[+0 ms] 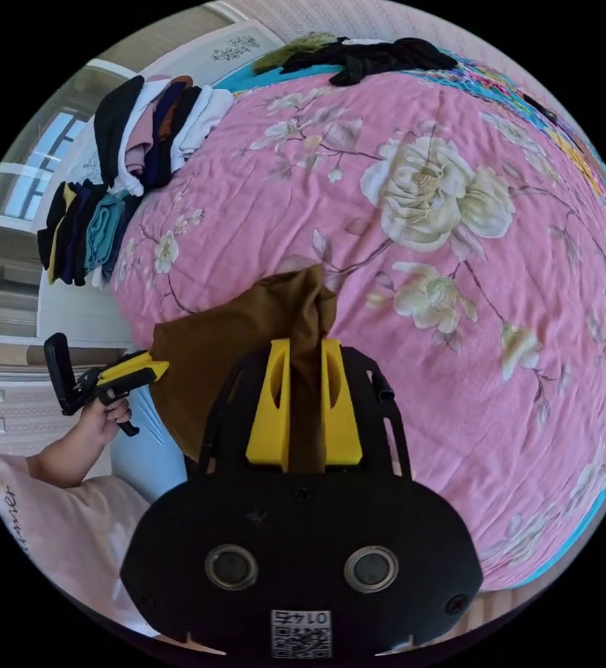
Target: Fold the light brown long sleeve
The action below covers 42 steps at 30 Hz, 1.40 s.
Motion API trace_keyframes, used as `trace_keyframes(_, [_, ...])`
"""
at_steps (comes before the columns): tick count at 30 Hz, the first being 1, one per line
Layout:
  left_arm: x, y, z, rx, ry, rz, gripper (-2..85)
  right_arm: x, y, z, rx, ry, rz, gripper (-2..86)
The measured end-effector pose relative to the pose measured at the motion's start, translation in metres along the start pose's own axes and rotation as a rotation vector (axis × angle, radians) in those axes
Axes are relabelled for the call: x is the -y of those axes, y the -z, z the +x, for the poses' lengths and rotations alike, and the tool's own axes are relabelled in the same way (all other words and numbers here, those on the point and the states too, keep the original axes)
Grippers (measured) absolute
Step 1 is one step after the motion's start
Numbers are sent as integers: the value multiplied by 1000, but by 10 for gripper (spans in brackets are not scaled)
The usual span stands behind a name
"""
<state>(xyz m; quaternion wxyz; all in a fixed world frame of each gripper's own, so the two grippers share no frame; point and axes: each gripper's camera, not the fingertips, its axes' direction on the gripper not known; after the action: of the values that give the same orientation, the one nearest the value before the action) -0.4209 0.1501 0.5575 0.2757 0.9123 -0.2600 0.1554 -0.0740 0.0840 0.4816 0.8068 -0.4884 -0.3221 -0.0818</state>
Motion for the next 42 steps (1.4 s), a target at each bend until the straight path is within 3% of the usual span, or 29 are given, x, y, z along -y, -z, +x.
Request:
trace_keyframes(4, [-7,12,0,-47,-28,7,39,-19,7,-27,-39,84,23,26])
trace_keyframes(9, [-40,66,4,-103,-91,141,33,-43,72,-83,53,199,256,15])
trace_keyframes(16, [-89,169,-2,-77,-82,475,31,-34,135,-210,45,565,440,10])
trace_keyframes(21, [-58,254,-12,95,-157,697,33,28,164,-291,-11,743,490,9])
trace_keyframes(25, [40,336,-29,243,-161,836,43,156,190,-355,-31,728,483,22])
trace_keyframes(29, [166,380,-63,396,34,753,65,313,199,-383,-45,451,445,64])
trace_keyframes(31, [192,382,-76,423,128,707,66,345,184,-388,-77,378,393,67])
trace_keyframes(37, [192,357,-41,435,-51,723,65,343,108,-399,-203,586,318,69])
trace_keyframes(42, [183,318,9,439,-188,674,65,318,98,-353,-125,543,341,65])
